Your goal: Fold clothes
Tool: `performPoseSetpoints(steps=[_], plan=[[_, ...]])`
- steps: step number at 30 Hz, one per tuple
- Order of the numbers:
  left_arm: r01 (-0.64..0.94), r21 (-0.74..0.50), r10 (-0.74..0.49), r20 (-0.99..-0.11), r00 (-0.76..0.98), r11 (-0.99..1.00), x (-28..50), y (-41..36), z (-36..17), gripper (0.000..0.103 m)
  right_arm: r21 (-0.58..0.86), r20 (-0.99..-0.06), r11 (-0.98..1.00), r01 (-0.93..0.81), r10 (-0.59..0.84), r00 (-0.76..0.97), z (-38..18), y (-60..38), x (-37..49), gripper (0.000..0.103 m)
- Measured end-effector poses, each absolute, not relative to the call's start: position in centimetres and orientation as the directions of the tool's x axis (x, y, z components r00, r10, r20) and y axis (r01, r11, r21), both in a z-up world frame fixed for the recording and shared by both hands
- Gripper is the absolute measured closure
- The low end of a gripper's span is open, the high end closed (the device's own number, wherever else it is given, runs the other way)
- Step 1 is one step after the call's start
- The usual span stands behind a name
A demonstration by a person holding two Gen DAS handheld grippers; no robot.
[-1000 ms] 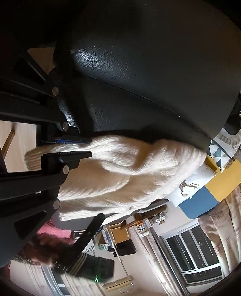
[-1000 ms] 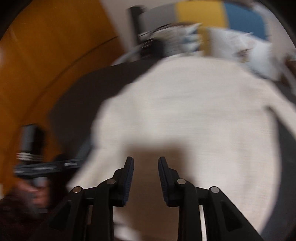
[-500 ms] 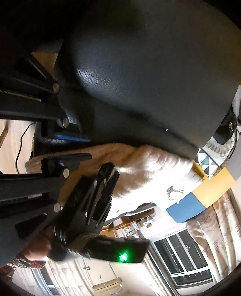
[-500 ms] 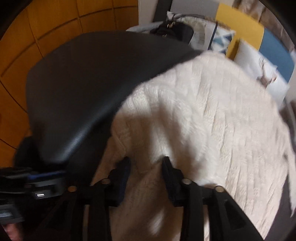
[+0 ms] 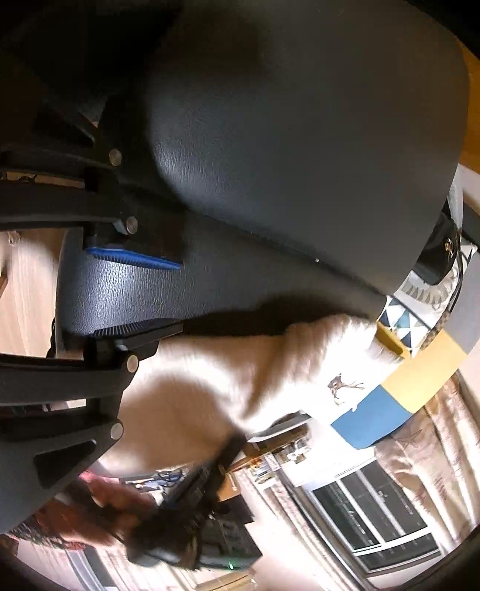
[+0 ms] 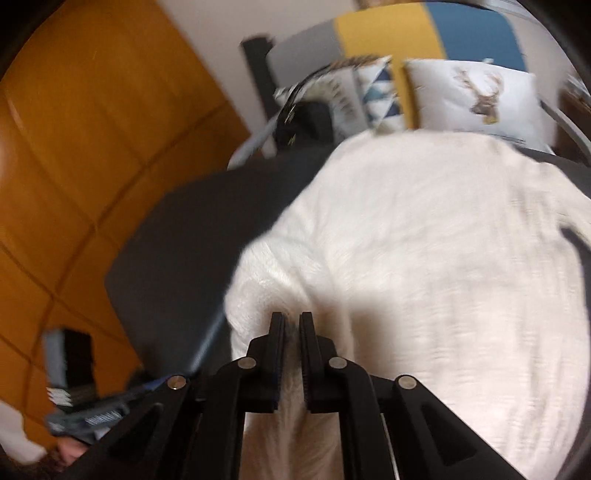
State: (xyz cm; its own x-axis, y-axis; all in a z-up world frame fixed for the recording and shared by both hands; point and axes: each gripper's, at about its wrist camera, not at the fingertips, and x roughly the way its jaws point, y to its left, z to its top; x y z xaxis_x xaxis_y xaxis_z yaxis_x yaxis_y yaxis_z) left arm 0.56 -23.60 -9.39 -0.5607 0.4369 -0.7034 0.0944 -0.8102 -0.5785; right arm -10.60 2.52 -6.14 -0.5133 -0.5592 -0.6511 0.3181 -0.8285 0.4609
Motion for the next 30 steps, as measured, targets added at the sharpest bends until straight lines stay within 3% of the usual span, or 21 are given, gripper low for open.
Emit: performPoseSetpoints(steps=[3,4,9,12,15,20,22,25,27,28,30], plan=[[0.050,-0.567,0.457,-0.710,-0.535,-0.822,0.0,-22.2,-9.2,0.074,0.467,-0.632,-0.846,0.258,-0.523,-0.572,-5.1,6.0,-10.7,0.097],[0.029,-0.560,0.465,-0.713,-0.525,-0.828,-0.2,-21.5,-9.1,0.074,0.460,-0.632,-0.857,0.234,-0.501,-0.591,-4.9,7.2,-10.7,0.103],[-0.087,-0.521,0.495,-0.728,-0.474,-0.849,-0.6,-17.9,-8.7,0.074,0.471,-0.657,-0.877,0.095,-0.421,-0.625,-5.8,12.9,-13.2,0.103],[-0.127,-0.486,0.487,-0.748,-0.451,-0.865,-0.8,-15.9,-8.8,0.074,0.497,-0.634,-0.851,0.172,-0.491,-0.597,-5.8,12.0,-12.4,0.097],[-0.115,-0.491,0.489,-0.759,-0.430,-0.863,-1.1,-15.5,-9.4,0.074,0.521,-0.610,-0.817,0.246,-0.558,-0.563,-5.7,11.1,-11.6,0.075],[-0.082,-0.514,0.498,-0.759,-0.420,-0.854,-1.5,-16.0,-9.6,0.074,0.167,-0.675,-0.850,0.500,-0.468,-0.570,-2.7,1.1,-9.6,0.064],[-0.076,-0.518,0.497,-0.755,-0.427,-0.852,-1.3,-16.4,-9.4,0.074,-0.101,-0.723,-0.830,0.549,-0.318,-0.614,-3.7,-3.7,-9.7,0.063],[-0.073,-0.524,0.501,-0.750,-0.432,-0.848,-1.0,-17.1,-9.3,0.074,-0.340,-0.758,-0.755,0.561,-0.133,-0.639,-7.4,-7.6,-10.7,0.062],[-0.074,-0.526,0.502,-0.746,-0.439,-0.847,-0.8,-17.4,-9.0,0.074,-0.414,-0.781,-0.728,0.546,-0.024,-0.624,-10.4,-8.2,-12.0,0.063],[-0.074,-0.527,0.502,-0.744,-0.441,-0.846,-0.7,-17.5,-8.9,0.074,-0.395,-0.799,-0.741,0.542,-0.014,-0.601,-11.3,-8.0,-12.7,0.070],[-0.074,-0.529,0.503,-0.741,-0.446,-0.845,-0.5,-17.7,-8.7,0.074,-0.200,-0.827,-0.840,0.505,-0.131,-0.546,-10.6,-5.2,-13.6,0.086]])
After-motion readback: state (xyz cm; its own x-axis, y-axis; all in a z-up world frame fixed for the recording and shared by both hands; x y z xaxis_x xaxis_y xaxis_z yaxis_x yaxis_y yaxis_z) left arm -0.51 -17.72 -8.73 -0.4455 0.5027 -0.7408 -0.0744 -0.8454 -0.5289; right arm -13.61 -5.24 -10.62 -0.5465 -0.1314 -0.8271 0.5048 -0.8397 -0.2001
